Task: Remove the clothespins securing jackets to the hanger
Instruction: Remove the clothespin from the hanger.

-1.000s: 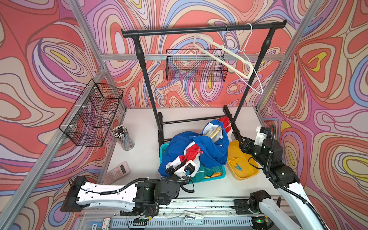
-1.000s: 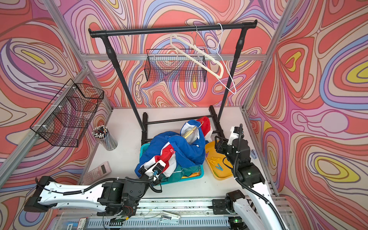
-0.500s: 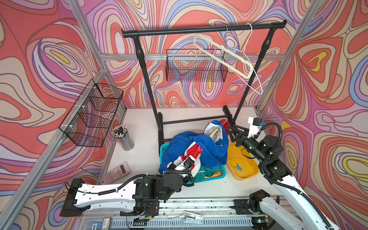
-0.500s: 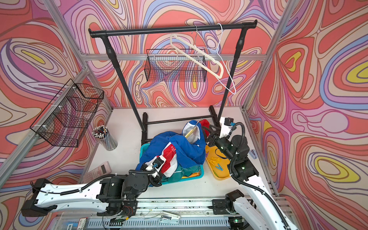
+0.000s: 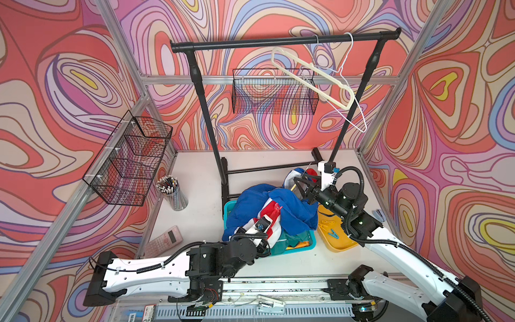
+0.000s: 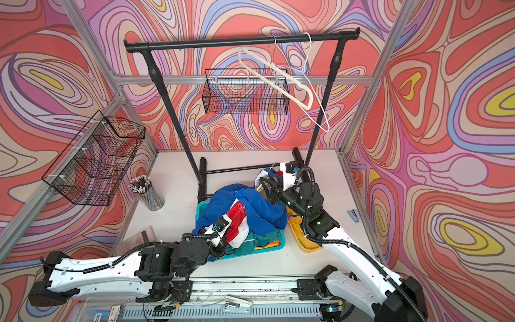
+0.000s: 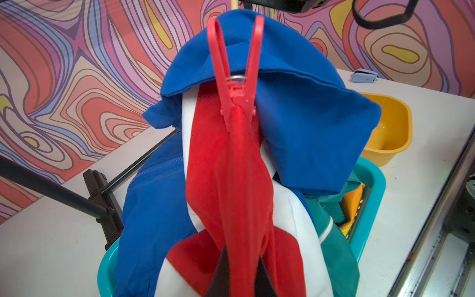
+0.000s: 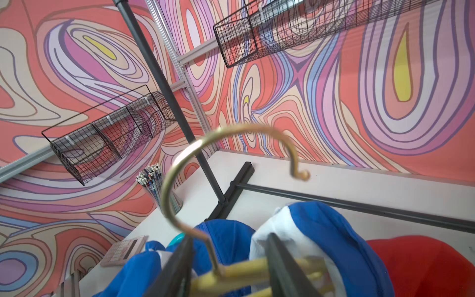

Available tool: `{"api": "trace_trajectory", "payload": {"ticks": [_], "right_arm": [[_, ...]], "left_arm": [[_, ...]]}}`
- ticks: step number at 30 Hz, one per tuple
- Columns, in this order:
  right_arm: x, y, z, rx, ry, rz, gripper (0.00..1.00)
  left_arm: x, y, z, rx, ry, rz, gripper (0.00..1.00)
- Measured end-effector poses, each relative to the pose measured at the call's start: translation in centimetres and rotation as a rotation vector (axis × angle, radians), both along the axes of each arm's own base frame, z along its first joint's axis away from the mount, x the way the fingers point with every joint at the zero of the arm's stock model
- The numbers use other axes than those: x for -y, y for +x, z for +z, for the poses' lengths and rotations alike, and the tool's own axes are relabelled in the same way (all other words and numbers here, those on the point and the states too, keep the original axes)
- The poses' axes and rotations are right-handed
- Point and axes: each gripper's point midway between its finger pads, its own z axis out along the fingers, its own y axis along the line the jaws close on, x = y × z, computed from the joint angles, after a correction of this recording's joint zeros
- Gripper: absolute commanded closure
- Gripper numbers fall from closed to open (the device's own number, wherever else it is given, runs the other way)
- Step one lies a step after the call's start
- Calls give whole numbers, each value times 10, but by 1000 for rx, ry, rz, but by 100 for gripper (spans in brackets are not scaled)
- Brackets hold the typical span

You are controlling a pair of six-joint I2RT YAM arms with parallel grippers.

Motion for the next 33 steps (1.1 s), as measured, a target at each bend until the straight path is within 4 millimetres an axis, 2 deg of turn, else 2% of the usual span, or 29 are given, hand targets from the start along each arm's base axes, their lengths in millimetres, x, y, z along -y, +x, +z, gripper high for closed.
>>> {"api": "trace_trajectory", "payload": {"ticks": [7, 9, 11, 12, 16, 19, 23, 29, 33], "right_arm": [[-13, 3, 8, 0, 14, 40, 96], [-14, 2, 8, 0, 10, 42, 100], [-14, 3, 7, -7, 6, 42, 100], [-14, 3, 8, -14, 2, 42, 100], [-17, 11, 6, -74, -16, 20, 100], [-15, 19, 4, -126, -18, -18, 100], [-15, 25, -2, -181, -25, -58, 100], [-24, 25, -10, -210, -51, -72, 100], [-27, 24, -14, -215, -62, -78, 100]], "left_arm": [[-6, 1, 3, -24, -40, 1, 100], [-7, 1, 4, -32, -53, 0, 100], [-8, 2, 4, -44, -63, -1, 100], [-8, 2, 4, -50, -67, -1, 95], [-7, 2, 6, -66, -96, 5, 45], [-6, 2, 13, -75, -122, 7, 29], [-8, 0, 35, -72, -180, 1, 23], [-18, -4, 85, -51, -304, -20, 18], [-20, -1, 110, -49, -329, -22, 17]]}}
